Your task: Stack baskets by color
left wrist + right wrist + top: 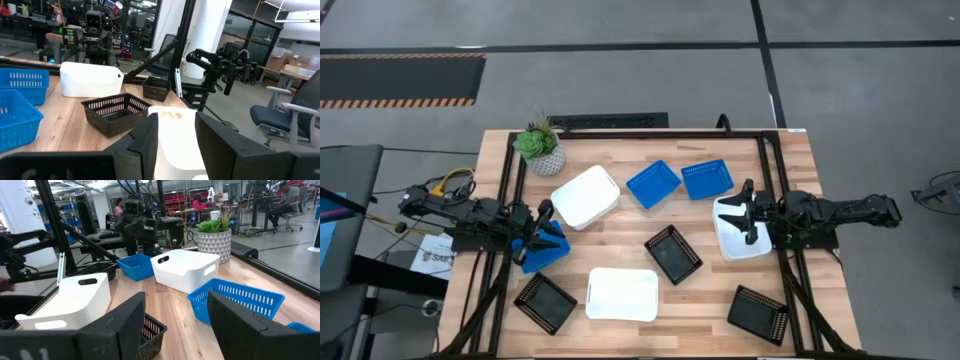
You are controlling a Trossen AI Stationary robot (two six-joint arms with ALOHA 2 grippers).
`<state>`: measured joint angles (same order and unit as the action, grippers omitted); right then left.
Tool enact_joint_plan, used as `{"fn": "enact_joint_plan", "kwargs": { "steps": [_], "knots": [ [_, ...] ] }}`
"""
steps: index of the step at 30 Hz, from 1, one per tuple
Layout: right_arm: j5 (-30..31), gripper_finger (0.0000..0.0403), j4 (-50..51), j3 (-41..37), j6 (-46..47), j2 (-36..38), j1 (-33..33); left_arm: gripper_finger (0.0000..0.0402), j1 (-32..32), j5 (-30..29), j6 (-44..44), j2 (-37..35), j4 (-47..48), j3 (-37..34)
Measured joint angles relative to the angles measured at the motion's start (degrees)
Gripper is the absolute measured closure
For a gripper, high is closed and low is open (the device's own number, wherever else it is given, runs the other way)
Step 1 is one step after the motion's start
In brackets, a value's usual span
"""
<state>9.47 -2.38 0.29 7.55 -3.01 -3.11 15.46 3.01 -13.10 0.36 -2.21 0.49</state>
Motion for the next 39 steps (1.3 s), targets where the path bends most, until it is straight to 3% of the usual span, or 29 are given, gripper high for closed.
{"fn": "enact_joint_plan", "kwargs": {
  "steps": [17, 25, 39],
  "knots": [
    [0.0, 0.0164, 0.0, 0.0, 0.0, 0.0, 0.0, 0.0285, 0.0, -0.1, 0.0, 0.0, 0.0, 0.0],
    [0.0, 0.0164, 0.0, 0.0, 0.0, 0.0, 0.0, 0.0285, 0.0, -7.4, 0.2, 0.0, 0.0, 0.0],
    [0.0, 0.0164, -1.2, 0.0, 0.4, 0.0, 0.0, 0.0285, 0.0, -12.4, -0.1, 0.0, -1.7, 0.0]
  ]
}}
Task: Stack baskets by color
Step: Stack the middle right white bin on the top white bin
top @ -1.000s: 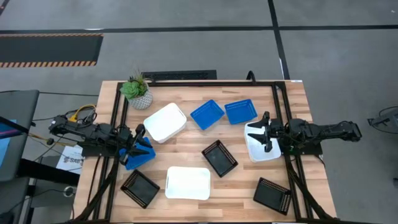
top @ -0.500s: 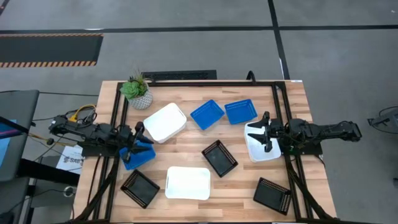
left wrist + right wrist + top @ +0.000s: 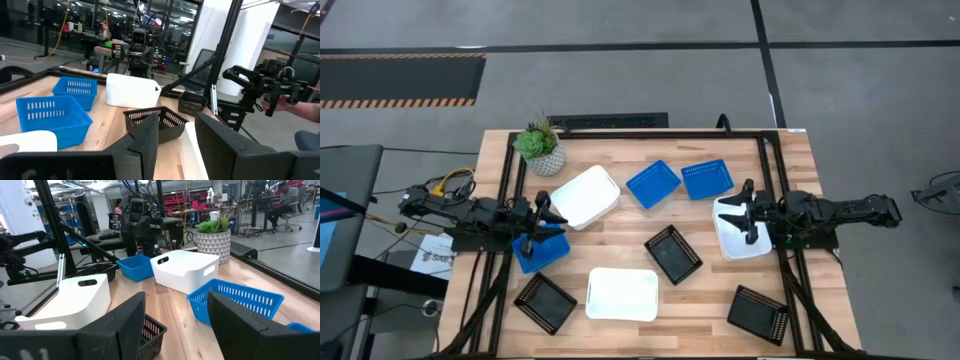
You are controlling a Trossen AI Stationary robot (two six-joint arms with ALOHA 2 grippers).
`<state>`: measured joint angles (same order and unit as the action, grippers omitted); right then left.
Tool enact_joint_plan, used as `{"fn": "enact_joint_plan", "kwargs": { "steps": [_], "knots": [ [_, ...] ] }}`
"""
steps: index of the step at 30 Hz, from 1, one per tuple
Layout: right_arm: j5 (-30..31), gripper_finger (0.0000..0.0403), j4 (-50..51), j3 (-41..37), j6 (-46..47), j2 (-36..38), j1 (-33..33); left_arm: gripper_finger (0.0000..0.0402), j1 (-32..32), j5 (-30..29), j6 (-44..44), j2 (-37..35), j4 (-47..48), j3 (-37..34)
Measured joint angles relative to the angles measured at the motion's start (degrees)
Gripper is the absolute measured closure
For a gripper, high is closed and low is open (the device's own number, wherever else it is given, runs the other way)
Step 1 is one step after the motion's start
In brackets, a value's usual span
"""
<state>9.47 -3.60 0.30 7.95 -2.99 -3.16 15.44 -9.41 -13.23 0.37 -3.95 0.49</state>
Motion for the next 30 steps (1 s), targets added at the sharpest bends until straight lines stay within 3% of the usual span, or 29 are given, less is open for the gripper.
{"fn": "enact_joint_plan", "kwargs": {
  "steps": [13, 23, 30],
  "knots": [
    [1.1, 0.0164, -0.3, 0.0, 14.5, 0.0, 0.3, 0.0285, 0.0, -0.5, 0.1, 0.0, -1.8, 0.0],
    [3.2, 0.0164, -0.3, 0.0, 14.3, 0.0, 2.0, 0.0285, 0.0, -8.7, -0.2, 0.0, -1.6, 0.0],
    [3.6, 0.0164, -0.4, 0.0, 16.1, 0.0, 3.0, 0.0285, 0.0, -11.3, -7.2, 0.0, -2.0, 0.0]
  ]
}}
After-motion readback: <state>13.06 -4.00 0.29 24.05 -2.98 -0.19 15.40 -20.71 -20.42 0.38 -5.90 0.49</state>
